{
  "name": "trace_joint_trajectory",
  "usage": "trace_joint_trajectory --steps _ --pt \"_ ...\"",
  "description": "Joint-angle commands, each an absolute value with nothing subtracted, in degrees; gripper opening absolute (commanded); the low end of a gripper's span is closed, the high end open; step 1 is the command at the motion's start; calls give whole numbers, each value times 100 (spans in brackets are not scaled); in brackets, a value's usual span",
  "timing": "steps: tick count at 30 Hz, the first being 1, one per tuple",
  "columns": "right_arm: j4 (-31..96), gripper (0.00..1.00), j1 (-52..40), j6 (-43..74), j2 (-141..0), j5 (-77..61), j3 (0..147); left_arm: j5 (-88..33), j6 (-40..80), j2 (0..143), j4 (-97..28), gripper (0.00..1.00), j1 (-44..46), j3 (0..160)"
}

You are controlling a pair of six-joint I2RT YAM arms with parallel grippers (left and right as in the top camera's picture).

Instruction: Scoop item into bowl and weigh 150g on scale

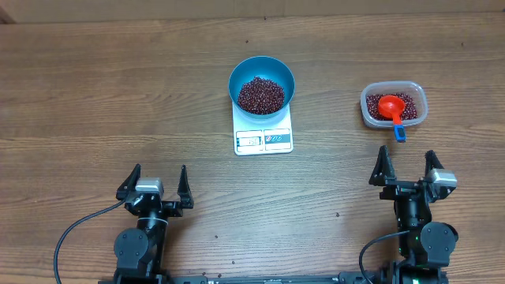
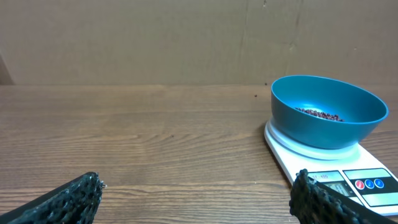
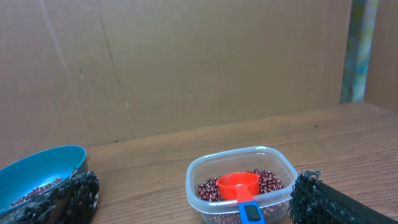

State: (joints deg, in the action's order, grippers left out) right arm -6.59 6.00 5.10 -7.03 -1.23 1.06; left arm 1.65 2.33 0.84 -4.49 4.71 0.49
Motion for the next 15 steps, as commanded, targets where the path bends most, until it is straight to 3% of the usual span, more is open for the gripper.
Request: trace_joint_trajectory --steps 1,9,15 --pt "-403 100 611 440 -320 -119 45 102 82 21 -443 100 429 27" --pt "196 100 607 115 -12 -176 45 102 82 21 -443 99 429 27" --pt "364 100 607 -1334 -12 -1120 45 102 82 21 -443 99 429 27"
